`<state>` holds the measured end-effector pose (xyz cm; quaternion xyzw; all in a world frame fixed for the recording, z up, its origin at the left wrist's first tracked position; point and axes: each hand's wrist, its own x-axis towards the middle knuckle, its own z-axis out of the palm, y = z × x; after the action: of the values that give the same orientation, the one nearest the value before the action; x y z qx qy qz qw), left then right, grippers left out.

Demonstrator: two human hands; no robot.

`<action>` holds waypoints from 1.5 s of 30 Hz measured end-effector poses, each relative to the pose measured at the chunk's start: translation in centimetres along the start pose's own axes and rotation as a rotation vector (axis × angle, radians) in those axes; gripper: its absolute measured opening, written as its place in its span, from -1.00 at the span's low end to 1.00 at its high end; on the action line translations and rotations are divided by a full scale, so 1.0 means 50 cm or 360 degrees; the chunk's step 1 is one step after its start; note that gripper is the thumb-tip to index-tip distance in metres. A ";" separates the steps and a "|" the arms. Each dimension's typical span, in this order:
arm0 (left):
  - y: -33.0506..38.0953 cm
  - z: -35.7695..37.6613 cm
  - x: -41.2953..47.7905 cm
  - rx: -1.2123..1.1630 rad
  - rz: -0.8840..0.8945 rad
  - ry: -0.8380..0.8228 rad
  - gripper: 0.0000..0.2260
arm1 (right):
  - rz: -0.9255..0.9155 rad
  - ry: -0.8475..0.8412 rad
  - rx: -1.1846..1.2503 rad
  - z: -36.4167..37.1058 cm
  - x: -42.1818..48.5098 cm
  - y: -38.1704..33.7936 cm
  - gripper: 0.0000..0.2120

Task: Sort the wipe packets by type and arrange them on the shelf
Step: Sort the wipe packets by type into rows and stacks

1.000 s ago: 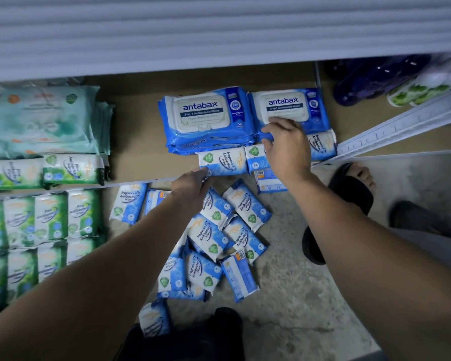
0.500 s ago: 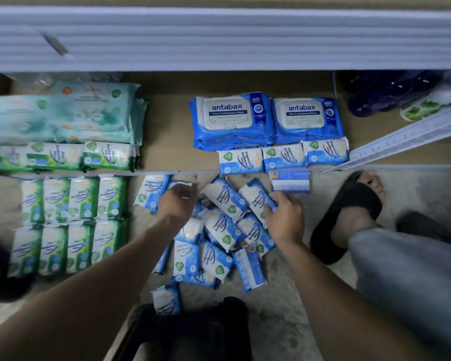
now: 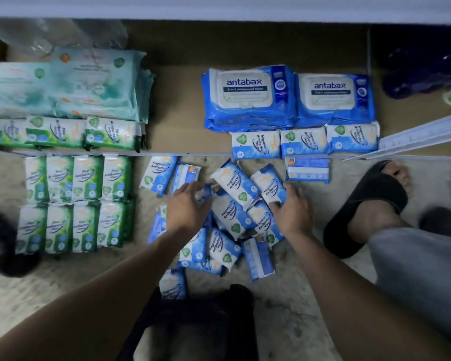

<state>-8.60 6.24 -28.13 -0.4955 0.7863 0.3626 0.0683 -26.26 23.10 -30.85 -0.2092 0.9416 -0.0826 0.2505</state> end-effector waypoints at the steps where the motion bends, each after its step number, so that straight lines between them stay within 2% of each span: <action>1: 0.016 0.016 0.013 -0.0017 -0.0028 0.0006 -0.58 | 0.0002 -0.0005 -0.0037 0.003 0.003 0.001 -0.42; 4: 0.067 0.066 0.045 -0.0075 -0.0289 -0.0010 -0.37 | 0.0008 -0.0030 -0.0061 0.009 0.009 0.003 -0.40; 6: 0.089 0.089 0.063 -0.0012 -0.0458 -0.0016 -0.30 | 0.0013 -0.0045 -0.0060 0.009 0.012 0.004 -0.41; 15: 0.109 0.093 0.089 -0.0058 -0.0661 -0.0086 -0.34 | -0.0055 0.0057 0.0013 0.005 0.010 0.005 -0.74; 20: 0.141 0.086 0.065 -0.0184 -0.0725 -0.0028 -0.42 | 0.0051 0.0049 0.0107 -0.005 -0.010 -0.004 -0.81; 25: 0.150 0.067 0.032 -0.0549 -0.0656 -0.0171 -0.74 | 0.0187 -0.0075 0.0133 -0.011 -0.032 -0.001 -0.63; 29: 0.142 0.032 0.010 -0.0861 -0.0487 -0.0154 -0.78 | 0.0262 -0.0140 0.0120 -0.024 -0.047 0.002 -0.78; 34: 0.135 -0.011 0.001 -0.1094 -0.0520 -0.0226 -0.75 | 0.0498 0.0012 0.0511 -0.061 -0.053 -0.013 -0.92; 36: 0.141 -0.028 0.000 -0.1253 -0.0609 -0.0262 -0.73 | 0.0576 0.0115 0.0666 -0.082 -0.050 -0.022 -0.92; 39: 0.153 -0.055 -0.010 -0.1382 -0.0678 -0.0394 -0.82 | 0.0675 0.0207 0.0978 -0.105 -0.045 -0.037 -0.86; 42: 0.159 -0.077 -0.018 -0.1263 -0.0539 -0.0502 -0.80 | 0.0832 0.0224 0.1456 -0.117 -0.037 -0.054 -0.80; 45: 0.172 -0.093 -0.007 -0.1003 -0.0340 -0.0478 -0.77 | 0.0926 0.0196 0.1786 -0.129 -0.016 -0.066 -0.79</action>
<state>-14.36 5.65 -20.23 -0.5128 0.5608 0.6468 0.0646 -27.74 20.81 -24.10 0.2235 0.7860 -0.5040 0.2797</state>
